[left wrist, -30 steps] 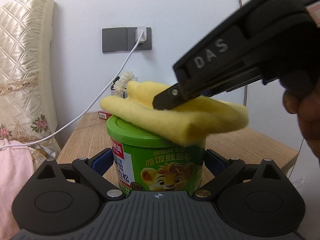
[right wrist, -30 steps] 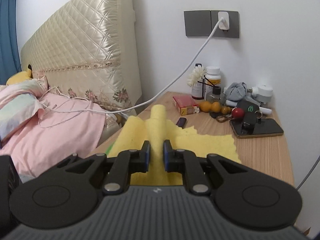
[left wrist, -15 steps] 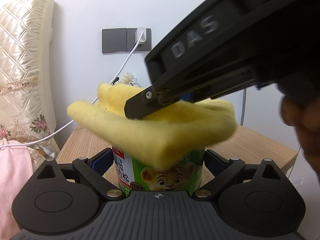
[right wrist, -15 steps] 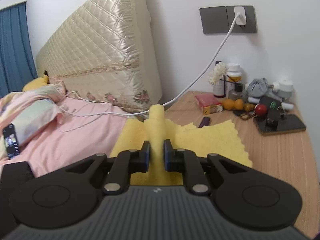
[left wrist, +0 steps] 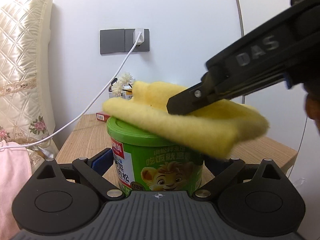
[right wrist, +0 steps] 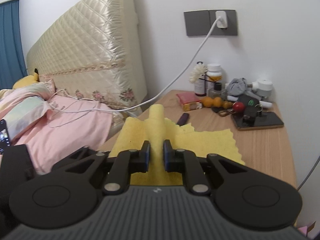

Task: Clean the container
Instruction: 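Bring the held cloth onto the green canister lid with the right gripper, then wipe the cloth back and forth across the canister lid with the right gripper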

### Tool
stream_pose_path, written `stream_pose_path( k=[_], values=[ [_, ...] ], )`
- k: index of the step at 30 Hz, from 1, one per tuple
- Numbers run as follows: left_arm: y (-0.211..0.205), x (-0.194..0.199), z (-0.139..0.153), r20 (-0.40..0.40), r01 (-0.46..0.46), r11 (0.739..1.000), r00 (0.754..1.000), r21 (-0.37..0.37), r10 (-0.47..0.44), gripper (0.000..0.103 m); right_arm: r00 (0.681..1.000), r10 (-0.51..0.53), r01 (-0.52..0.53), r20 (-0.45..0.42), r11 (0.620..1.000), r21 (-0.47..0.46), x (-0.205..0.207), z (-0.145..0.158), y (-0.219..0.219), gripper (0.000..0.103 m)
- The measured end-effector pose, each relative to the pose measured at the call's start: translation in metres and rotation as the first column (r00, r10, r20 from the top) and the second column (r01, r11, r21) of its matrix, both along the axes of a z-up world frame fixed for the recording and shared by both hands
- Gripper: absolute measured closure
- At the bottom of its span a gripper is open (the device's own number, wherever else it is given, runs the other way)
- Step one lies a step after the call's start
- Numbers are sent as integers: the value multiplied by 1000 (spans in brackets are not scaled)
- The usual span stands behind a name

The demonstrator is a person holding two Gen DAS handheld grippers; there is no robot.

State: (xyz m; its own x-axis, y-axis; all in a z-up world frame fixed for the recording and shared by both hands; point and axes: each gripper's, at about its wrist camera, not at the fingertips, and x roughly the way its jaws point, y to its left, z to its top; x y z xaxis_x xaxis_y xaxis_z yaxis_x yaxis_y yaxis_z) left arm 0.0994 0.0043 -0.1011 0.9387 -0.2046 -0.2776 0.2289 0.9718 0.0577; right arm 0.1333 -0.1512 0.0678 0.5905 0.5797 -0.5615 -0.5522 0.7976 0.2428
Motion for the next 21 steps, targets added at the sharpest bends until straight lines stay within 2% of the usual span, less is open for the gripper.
stream_pose_path(
  k=[8,16,21],
  values=[
    [-3,1,-2,-1,-3,1000,1000,-1,3,5,1000,23,-23,-11,998,59,23,-10,11,88],
    [-5,3,-5,-5,-7,1000,1000,1,7,5,999,22,-18,-36,994,109,-1,-5,15,88],
    [-5,4,-6,-15,-8,1000,1000,0,8,5,999,28,-26,-33,997,77,-13,1,9,88]
  ],
)
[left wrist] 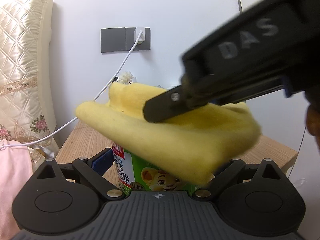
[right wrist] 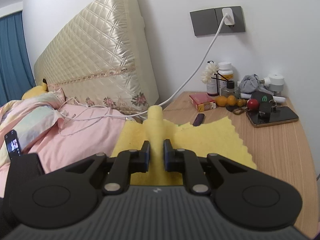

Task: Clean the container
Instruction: 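Wipe the cloth back and forth across the canister lid with the right gripper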

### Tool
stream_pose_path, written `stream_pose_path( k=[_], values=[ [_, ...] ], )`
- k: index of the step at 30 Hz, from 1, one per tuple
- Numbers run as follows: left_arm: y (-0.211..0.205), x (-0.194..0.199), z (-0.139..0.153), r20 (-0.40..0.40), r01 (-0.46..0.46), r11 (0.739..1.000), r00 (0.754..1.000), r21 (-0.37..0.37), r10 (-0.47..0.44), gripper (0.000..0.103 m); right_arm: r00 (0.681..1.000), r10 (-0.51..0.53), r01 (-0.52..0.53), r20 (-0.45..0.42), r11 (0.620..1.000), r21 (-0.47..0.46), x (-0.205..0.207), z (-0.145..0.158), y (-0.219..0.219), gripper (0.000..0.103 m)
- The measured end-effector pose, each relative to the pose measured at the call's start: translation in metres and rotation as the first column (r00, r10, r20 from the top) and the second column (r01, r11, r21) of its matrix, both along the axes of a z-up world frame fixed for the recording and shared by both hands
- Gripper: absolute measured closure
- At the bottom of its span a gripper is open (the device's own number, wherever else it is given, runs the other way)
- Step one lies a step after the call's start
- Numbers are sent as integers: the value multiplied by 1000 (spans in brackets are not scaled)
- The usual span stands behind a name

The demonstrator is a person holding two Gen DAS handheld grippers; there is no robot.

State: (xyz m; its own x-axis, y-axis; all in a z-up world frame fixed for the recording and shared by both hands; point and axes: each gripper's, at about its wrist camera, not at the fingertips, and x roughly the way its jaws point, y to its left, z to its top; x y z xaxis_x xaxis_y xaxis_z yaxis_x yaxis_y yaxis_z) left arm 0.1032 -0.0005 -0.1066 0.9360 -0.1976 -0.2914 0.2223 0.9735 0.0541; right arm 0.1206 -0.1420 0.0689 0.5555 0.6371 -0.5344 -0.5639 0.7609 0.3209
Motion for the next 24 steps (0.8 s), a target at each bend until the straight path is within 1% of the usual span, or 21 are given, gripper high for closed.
stream_pose_path(
  k=[5,9,10,11,12,13,14,16,19,21,24],
  values=[
    [0,1,-2,-2,1,1000,1000,0,-1,5,1000,0,1,16,998,-59,-1,4,-7,88],
    [0,-1,-3,-5,1,1000,1000,3,-1,5,999,-35,37,33,997,-70,11,-1,-11,88],
    [-5,0,3,-5,0,1000,1000,4,0,5,998,-45,47,35,997,-68,15,-3,-12,88],
    [-20,4,22,-6,-2,1000,1000,5,2,5,998,-52,54,35,997,-63,19,-4,-11,88],
    [-25,2,32,-7,-4,1000,1000,4,4,5,998,-57,59,35,997,-58,22,-6,-10,88],
    [-18,-8,27,-7,-3,1000,1000,2,3,5,998,-61,63,30,997,-48,25,-7,-9,88],
    [-16,-7,26,-8,-1,1000,1000,-1,1,5,998,-66,67,21,997,-35,28,-8,-7,88],
    [-4,-3,13,-12,3,1000,1000,-9,-3,6,998,-60,61,22,998,-32,29,-10,-3,88],
    [-1,-7,15,-14,5,1000,1000,-25,-6,6,999,-40,41,21,999,-25,27,-9,3,87],
    [7,-6,6,-11,2,1000,1000,-24,-2,6,1000,-24,25,17,999,-20,21,-7,6,87],
    [6,-5,7,-9,2,1000,1000,-23,-2,6,1000,-8,8,11,1000,-19,11,-4,8,87]
  ],
)
